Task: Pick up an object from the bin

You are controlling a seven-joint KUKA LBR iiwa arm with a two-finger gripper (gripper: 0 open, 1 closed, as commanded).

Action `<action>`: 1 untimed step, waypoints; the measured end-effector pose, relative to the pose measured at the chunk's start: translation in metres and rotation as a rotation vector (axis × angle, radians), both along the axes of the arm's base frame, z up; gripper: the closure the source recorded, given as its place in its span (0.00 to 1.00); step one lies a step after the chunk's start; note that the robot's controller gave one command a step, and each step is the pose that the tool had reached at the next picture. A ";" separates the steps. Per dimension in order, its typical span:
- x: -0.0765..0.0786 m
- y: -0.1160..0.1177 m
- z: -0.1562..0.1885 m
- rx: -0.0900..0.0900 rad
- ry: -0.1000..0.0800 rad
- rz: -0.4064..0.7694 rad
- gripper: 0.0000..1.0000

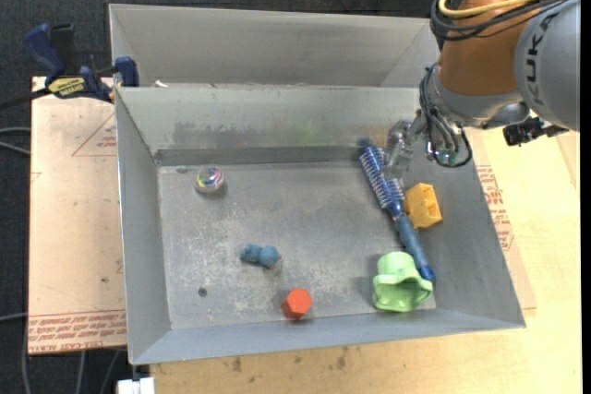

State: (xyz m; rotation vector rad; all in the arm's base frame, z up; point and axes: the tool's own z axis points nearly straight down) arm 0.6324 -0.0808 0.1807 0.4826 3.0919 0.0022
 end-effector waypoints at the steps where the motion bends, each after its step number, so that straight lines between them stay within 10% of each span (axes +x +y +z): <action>1: -0.002 0.000 -0.006 0.001 0.009 0.000 0.00</action>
Offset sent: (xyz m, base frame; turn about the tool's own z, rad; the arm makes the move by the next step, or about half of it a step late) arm 0.0000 0.0000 0.0000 0.0000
